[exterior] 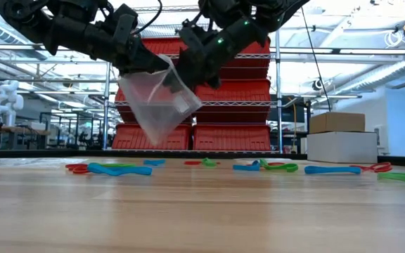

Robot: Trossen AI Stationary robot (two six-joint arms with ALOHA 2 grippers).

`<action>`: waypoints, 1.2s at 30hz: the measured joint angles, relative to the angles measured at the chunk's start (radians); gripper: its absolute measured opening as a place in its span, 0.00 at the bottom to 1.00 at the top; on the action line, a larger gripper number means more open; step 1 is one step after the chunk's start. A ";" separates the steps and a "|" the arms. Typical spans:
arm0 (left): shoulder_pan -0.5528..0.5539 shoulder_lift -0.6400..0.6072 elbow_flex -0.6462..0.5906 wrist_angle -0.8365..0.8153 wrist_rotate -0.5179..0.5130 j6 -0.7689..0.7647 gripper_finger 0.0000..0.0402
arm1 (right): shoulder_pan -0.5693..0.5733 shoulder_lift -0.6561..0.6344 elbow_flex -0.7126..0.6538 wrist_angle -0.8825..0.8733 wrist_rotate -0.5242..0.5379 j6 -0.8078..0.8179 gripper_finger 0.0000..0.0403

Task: Sort rubber bands
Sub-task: Open the top left transparent zip bag, then put the green rubber band into the open transparent zip bag

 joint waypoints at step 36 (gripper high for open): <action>0.004 0.000 0.000 -0.053 -0.015 0.010 0.00 | 0.112 -0.180 -0.131 -0.431 -0.054 0.140 0.53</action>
